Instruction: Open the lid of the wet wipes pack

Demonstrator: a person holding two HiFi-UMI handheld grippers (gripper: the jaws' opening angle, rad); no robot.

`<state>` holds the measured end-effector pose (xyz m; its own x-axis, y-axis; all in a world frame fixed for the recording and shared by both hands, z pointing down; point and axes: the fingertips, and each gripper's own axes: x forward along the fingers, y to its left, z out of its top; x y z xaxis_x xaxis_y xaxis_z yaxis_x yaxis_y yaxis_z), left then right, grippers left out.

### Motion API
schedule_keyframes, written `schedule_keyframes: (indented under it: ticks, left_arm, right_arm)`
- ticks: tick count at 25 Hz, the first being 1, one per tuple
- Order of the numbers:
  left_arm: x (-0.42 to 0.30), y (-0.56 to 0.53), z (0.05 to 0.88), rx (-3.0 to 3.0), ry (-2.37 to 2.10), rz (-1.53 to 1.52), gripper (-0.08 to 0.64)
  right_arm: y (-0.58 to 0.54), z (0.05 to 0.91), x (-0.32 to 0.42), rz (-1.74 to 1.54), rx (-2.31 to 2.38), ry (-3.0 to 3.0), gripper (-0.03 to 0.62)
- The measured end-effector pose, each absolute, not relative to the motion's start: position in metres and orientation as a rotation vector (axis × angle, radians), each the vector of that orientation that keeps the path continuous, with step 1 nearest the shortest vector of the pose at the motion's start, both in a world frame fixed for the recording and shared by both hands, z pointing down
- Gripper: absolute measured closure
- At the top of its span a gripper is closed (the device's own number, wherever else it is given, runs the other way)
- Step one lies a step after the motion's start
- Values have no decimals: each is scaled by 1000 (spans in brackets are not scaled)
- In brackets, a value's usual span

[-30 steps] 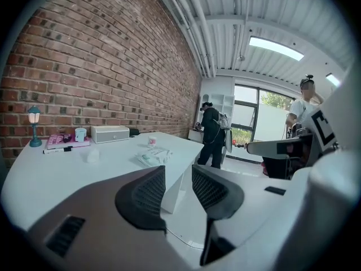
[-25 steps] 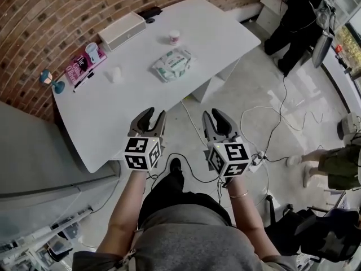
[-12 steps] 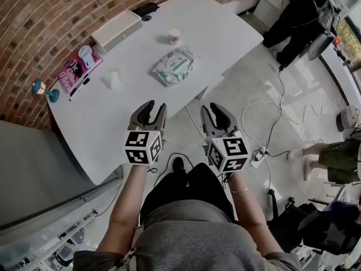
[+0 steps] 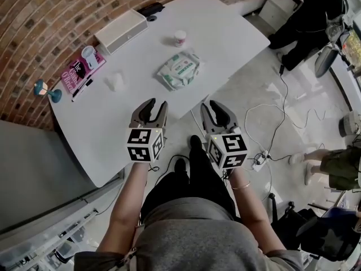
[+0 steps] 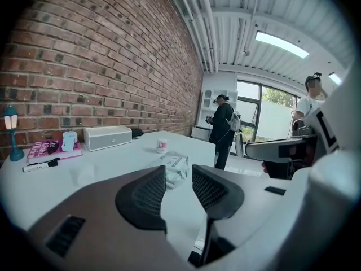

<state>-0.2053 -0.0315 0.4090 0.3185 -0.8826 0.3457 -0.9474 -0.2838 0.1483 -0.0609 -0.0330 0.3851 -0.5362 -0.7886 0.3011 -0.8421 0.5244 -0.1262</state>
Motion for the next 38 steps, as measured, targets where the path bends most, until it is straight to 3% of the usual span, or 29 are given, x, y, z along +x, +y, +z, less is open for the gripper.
schedule_keyframes:
  ticks: [38]
  left_arm:
    - [-213,-136,428,2048,-1804,483,420]
  right_arm:
    - [-169,448,-103,401,929,-2590,457]
